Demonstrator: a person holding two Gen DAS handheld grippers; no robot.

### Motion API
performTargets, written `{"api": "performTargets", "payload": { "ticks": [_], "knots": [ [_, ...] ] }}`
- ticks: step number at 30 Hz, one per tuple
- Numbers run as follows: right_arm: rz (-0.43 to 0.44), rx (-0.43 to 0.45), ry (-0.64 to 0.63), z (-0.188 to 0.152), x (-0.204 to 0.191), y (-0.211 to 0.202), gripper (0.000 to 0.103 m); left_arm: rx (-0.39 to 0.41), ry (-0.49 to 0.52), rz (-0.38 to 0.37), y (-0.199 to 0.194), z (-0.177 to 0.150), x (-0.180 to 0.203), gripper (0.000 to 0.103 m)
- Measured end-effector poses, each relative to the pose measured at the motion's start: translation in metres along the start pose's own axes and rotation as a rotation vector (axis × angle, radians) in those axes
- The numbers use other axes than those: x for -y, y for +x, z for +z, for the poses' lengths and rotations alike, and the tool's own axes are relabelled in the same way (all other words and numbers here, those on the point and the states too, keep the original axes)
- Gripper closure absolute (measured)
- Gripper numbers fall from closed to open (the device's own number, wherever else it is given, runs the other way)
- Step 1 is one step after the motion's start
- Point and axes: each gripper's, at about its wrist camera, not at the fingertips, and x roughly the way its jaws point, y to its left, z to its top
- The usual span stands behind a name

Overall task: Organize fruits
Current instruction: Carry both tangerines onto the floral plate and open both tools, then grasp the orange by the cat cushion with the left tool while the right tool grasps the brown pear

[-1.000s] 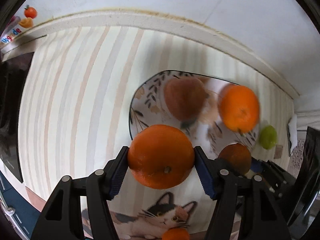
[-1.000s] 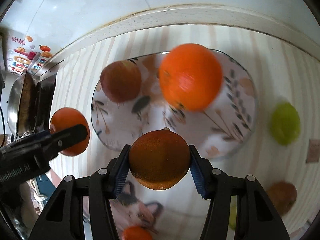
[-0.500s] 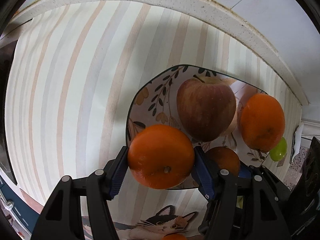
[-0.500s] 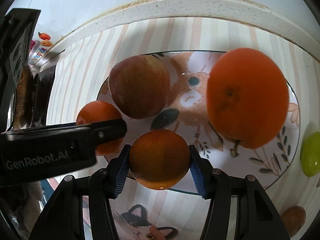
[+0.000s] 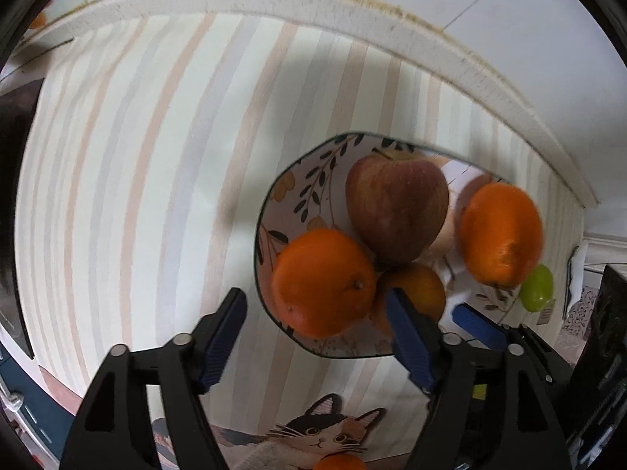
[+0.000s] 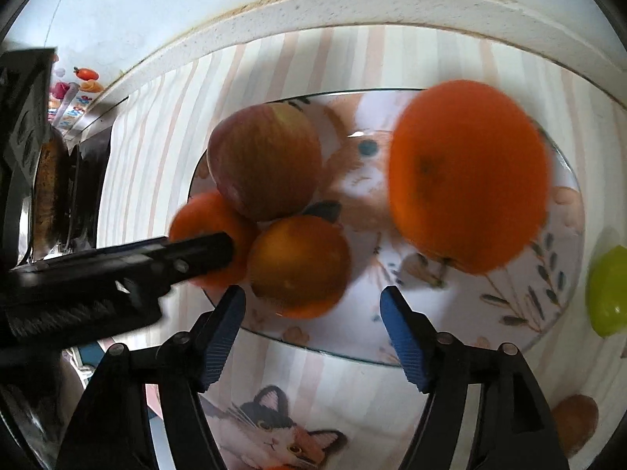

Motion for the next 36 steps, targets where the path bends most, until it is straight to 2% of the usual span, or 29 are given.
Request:
{"api": "performTargets", "payload": {
  "ticks": [2,8,11,17,18,20,21,36],
  "knots": [
    [-0.025,0.009,0.012,-0.006,0.007,-0.013,0.027,0.027,-0.001,-0.005,-0.011,-0.002,0.000,0.026],
    [-0.125,0.074,0.020,-0.022,0.025,-0.059,0.024,0.137,0.047,0.058,-0.047,-0.025,0.008,0.026],
    [-0.144,0.108,0.022,-0.030,0.028,-0.081,0.024,0.179,0.072,0.081,-0.060,-0.042,0.013,0.026],
    [-0.156,0.162,0.011,-0.047,0.027,-0.115,0.023,0.231,0.106,0.089,-0.082,-0.076,0.027,0.026],
    [-0.161,0.170,0.005,-0.051,0.025,-0.119,0.021,0.245,0.112,0.099,-0.087,-0.083,0.029,0.026],
    [-0.170,0.192,-0.009,-0.061,0.024,-0.130,0.010,0.271,0.121,0.105,-0.094,-0.094,0.033,0.026],
    [-0.172,0.202,-0.015,-0.066,0.022,-0.135,0.009,0.283,0.121,0.105,-0.099,-0.099,0.034,0.026],
    [-0.168,0.354,-0.082,-0.131,0.002,-0.217,0.009,0.438,0.114,0.078,-0.156,-0.168,0.045,0.026]
  ]
}}
